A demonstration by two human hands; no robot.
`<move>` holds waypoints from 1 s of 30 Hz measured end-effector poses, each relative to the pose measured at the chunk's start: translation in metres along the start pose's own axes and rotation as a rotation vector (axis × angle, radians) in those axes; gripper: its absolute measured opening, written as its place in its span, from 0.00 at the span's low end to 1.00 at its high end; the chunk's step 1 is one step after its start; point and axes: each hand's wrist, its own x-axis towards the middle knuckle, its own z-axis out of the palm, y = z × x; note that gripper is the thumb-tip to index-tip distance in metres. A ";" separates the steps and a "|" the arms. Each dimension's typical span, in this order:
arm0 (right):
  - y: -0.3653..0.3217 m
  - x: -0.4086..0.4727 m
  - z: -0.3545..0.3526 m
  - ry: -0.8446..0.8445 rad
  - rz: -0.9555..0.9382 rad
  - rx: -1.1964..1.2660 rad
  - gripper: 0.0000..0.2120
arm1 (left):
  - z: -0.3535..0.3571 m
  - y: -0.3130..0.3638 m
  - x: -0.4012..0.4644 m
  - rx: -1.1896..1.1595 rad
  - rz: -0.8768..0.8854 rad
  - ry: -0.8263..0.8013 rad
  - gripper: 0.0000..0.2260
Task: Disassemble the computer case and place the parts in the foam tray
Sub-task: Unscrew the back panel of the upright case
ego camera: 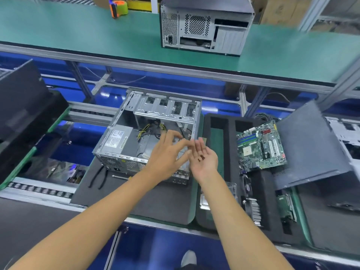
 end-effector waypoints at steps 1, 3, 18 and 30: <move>-0.010 0.005 -0.012 0.024 -0.023 -0.039 0.18 | 0.006 -0.001 -0.001 -0.003 0.002 -0.025 0.11; -0.031 0.016 -0.041 0.116 -0.064 -0.110 0.17 | 0.017 -0.006 -0.002 -0.024 -0.039 -0.062 0.12; -0.054 0.039 -0.146 0.524 -0.325 -1.519 0.21 | 0.041 -0.045 -0.007 -0.179 -0.371 -0.119 0.07; 0.003 0.035 -0.021 0.038 -1.064 -1.624 0.06 | -0.026 -0.125 -0.035 0.219 -0.354 0.178 0.08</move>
